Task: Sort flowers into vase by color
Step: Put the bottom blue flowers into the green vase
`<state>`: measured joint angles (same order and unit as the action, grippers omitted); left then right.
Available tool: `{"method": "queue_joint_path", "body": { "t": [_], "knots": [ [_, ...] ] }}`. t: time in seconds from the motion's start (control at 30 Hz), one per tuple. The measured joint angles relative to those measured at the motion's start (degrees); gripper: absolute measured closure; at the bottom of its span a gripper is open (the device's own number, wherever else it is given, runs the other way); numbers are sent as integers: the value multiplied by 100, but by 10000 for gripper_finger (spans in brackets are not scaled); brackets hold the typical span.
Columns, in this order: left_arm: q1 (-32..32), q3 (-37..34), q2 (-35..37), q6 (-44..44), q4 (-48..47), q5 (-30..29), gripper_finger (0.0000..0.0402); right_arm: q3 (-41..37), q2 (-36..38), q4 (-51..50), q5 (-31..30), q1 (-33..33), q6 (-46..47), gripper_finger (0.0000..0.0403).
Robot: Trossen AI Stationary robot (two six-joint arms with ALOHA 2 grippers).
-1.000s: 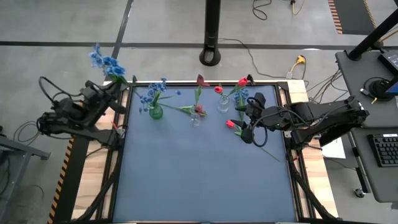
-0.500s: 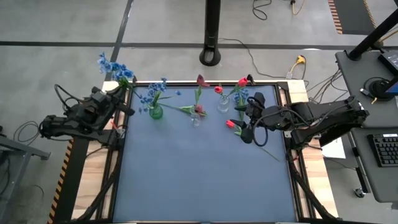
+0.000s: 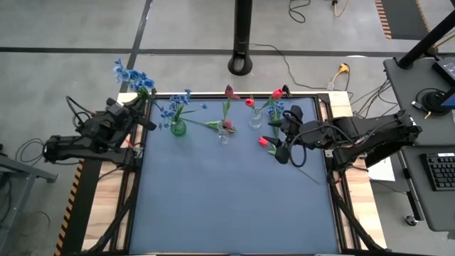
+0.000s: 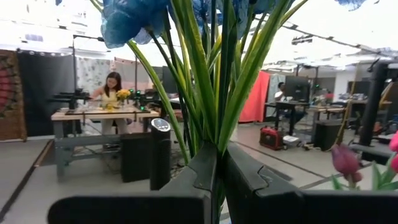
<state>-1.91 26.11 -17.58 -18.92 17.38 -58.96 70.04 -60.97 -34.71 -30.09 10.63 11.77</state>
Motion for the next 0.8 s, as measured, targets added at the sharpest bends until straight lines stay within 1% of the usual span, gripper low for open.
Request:
{"method": "queue_joint_path", "body": {
  "t": [0.23,0.37,0.5,0.67,0.8],
  "knots": [
    [422,0,-451,173,-5,4,401,0,0,78,0,0,-35,165],
    [662,0,-644,483,-1,36,401,0,0,78,0,0,-35,165],
    [759,0,-703,917,1,164,401,0,0,78,0,0,-39,165],
    [831,-75,-833,1202,-4,138,401,-16,0,78,0,0,-39,165],
    [902,-109,-898,1238,-14,125,401,-71,0,76,0,0,-31,165]
  ]
}}
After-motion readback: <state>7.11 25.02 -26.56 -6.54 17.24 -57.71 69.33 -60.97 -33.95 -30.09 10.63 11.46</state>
